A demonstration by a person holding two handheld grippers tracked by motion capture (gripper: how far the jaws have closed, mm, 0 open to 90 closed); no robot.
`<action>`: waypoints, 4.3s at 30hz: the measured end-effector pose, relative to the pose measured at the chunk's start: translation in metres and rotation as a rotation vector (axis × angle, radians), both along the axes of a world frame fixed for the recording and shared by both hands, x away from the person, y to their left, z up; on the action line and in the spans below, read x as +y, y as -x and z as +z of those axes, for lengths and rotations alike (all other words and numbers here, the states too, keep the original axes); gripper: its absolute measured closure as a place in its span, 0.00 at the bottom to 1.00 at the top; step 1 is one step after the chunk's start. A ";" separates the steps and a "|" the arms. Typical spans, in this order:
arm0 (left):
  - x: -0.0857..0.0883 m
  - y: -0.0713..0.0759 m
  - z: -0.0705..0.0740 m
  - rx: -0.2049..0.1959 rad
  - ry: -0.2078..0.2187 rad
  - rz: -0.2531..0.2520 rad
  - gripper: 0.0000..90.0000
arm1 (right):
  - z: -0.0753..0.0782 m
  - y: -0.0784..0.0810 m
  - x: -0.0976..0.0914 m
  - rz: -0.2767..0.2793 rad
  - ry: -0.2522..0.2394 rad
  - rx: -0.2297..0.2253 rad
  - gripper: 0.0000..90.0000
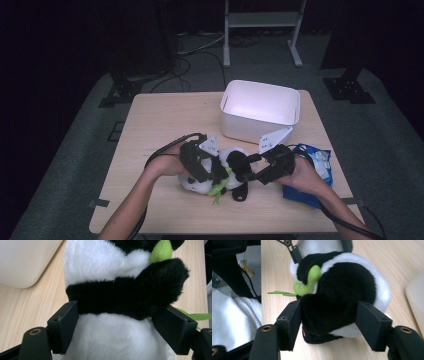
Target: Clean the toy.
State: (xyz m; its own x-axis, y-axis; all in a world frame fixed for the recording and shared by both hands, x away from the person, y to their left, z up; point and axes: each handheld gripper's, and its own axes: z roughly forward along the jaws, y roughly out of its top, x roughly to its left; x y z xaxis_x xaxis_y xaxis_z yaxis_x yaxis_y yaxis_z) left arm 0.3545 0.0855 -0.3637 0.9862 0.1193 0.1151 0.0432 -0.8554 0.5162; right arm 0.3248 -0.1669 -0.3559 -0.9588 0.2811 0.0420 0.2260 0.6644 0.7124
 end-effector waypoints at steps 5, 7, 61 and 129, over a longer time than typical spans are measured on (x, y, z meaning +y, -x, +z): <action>0.001 -0.001 0.000 -0.008 0.005 0.013 0.23 | -0.001 0.001 0.006 -0.012 0.034 -0.044 0.41; 0.002 -0.001 0.001 -0.014 0.014 0.016 0.23 | -0.001 -0.002 0.006 -0.021 0.036 -0.043 0.42; 0.027 -0.032 -0.015 0.009 0.075 0.116 0.30 | -0.011 -0.022 0.014 -0.060 0.069 -0.019 0.46; 0.011 -0.025 -0.026 -0.061 0.133 0.046 0.53 | -0.015 -0.031 0.012 -0.067 0.081 -0.027 0.45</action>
